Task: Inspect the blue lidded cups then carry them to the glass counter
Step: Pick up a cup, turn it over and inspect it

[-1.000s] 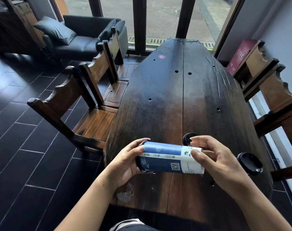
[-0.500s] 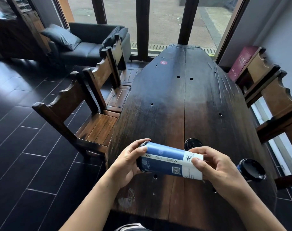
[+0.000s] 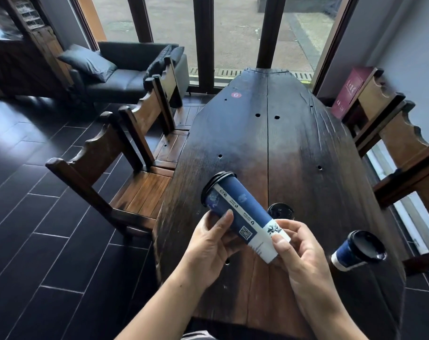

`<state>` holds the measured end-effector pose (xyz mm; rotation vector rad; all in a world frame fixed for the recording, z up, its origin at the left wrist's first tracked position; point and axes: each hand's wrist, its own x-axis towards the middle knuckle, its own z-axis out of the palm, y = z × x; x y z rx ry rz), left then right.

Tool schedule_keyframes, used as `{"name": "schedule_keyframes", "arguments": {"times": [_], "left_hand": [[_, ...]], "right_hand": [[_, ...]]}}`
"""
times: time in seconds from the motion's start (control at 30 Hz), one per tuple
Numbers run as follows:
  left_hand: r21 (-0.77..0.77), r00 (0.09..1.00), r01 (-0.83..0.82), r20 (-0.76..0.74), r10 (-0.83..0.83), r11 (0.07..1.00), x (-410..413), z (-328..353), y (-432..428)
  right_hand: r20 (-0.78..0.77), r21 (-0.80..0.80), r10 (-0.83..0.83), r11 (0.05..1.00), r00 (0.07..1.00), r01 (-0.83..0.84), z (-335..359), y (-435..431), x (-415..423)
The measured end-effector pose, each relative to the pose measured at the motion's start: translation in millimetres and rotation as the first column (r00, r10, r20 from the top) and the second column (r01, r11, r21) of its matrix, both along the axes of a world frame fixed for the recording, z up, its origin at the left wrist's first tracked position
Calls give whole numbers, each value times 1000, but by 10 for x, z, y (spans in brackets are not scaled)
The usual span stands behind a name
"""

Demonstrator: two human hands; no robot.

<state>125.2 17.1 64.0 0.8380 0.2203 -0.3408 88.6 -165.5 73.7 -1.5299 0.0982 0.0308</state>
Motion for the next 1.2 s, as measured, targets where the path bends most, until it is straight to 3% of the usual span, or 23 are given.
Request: {"name": "schedule_keyframes", "arguments": {"times": [0.57, 0.73, 0.93, 1.03, 1.2], "left_hand": [[332, 935, 310, 62, -349, 891, 259, -127, 403], [570, 916, 316, 24, -399, 759, 575, -382, 591], [798, 885, 260, 28, -465, 543, 1039, -826, 820], [852, 869, 238, 28, -494, 467, 1265, -1071, 905], [879, 854, 221, 35, -519, 423, 1614, -1438, 985]], "right_hand": [[-210, -126, 298, 936, 931, -328, -32, 26, 553], [-300, -134, 300, 927, 906, -351, -316, 155, 818], [-273, -394, 306, 829, 912, -396, -811, 340, 1257], [-288, -452, 287, 801, 914, -394, -1016, 440, 1481], [-313, -538, 279, 735, 908, -411, -1350, 552, 1788]]}}
